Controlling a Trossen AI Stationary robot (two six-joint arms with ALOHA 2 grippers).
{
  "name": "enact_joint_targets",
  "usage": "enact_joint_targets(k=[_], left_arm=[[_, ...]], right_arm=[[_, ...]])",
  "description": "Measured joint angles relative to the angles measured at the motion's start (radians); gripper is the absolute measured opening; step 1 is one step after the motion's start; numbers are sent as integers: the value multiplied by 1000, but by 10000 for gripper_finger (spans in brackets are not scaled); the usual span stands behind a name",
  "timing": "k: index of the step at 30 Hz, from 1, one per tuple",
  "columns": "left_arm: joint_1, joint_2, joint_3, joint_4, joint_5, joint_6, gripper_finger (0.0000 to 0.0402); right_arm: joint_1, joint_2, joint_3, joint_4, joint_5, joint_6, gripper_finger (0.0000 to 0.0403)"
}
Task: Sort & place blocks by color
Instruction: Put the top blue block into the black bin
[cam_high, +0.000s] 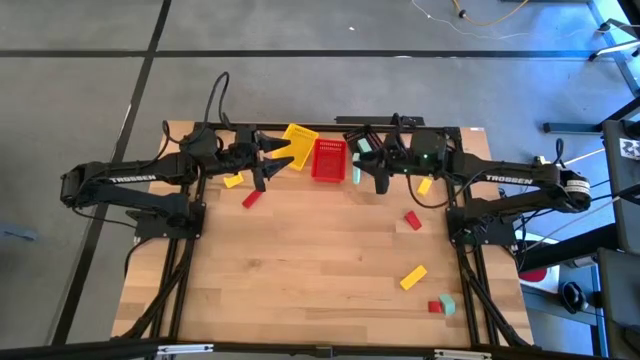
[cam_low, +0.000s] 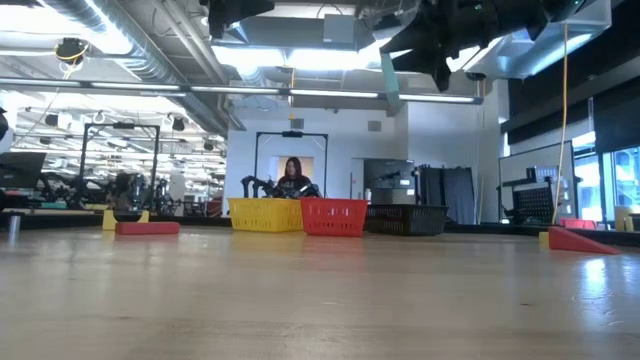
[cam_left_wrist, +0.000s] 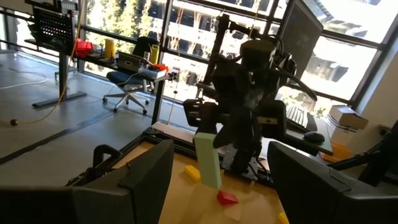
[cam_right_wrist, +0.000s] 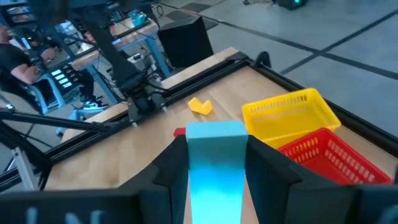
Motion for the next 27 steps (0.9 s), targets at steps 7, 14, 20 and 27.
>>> enact_joint_targets(k=[7, 14, 20, 27], left_arm=[[0, 0, 0, 0, 0, 0, 252], [0, 0, 0, 0, 0, 0, 252], [0, 0, 0, 0, 0, 0, 252], [0, 0, 0, 0, 0, 0, 252]], right_arm=[[0, 0, 0, 3, -26, -18, 126], [0, 0, 0, 3, -27, -20, 126], [0, 0, 0, 3, -30, -23, 126], [-6, 10, 43, -47, -29, -56, 126]])
